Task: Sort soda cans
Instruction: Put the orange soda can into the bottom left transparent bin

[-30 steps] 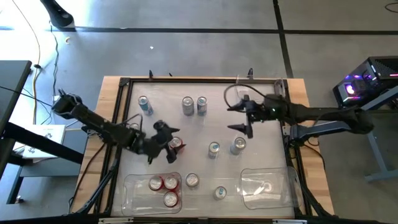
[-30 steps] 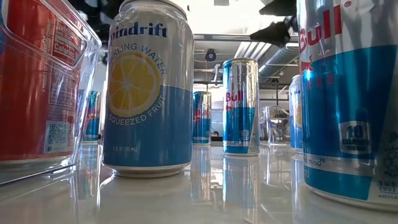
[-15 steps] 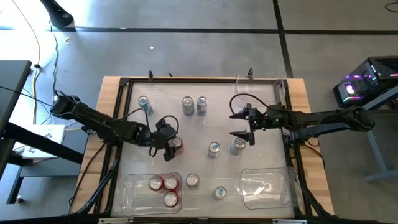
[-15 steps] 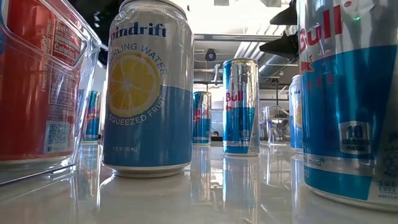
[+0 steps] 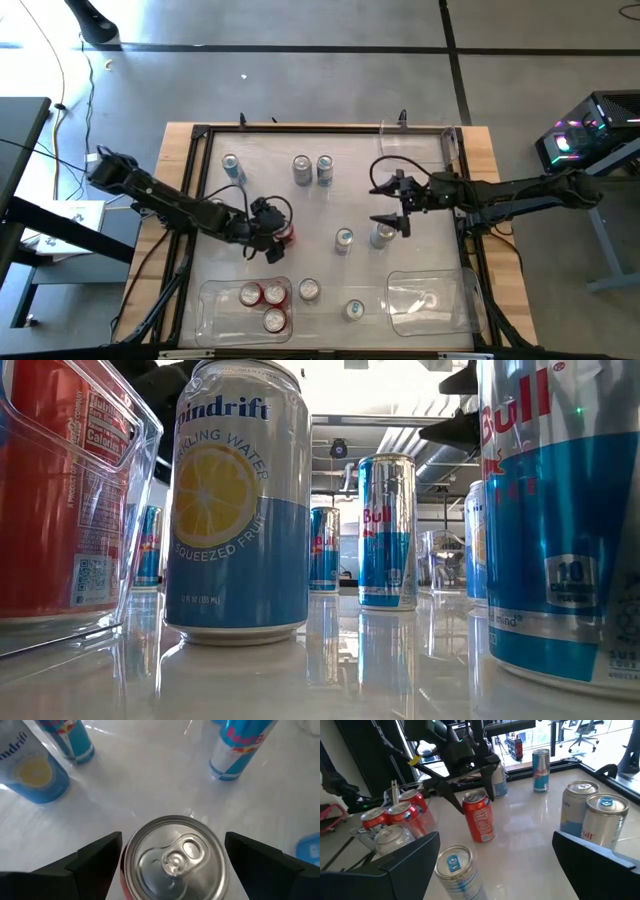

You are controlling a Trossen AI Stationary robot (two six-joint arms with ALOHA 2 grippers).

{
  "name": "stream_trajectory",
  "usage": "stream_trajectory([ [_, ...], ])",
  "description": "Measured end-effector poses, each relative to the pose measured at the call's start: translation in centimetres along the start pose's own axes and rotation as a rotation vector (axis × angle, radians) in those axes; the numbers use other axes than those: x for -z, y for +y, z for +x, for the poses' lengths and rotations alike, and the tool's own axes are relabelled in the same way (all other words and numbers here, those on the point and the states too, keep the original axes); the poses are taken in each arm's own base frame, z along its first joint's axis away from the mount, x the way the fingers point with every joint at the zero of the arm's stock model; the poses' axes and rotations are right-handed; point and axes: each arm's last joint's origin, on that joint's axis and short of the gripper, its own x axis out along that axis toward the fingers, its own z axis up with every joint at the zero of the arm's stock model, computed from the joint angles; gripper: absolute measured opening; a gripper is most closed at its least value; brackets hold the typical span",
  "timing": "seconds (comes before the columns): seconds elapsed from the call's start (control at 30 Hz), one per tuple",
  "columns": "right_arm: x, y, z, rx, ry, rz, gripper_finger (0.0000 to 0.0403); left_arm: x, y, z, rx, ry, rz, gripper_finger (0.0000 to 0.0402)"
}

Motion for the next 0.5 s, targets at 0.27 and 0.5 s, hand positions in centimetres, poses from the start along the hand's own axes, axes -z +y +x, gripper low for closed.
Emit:
stream_trajectory([
  [0.27, 0.0, 0.0, 0.0, 0.0, 0.001, 0.014, 0.0383, 0.4, -0.4, 1.2, -0.017, 0.018, -0.003, 0.0349],
  [0.5, 0.0, 0.0, 0.0, 0.001, 0.002, 0.01, 0.0383, 0.5, -0.4, 1.4, -0.023, 0.025, -0.032, 0.0319],
])
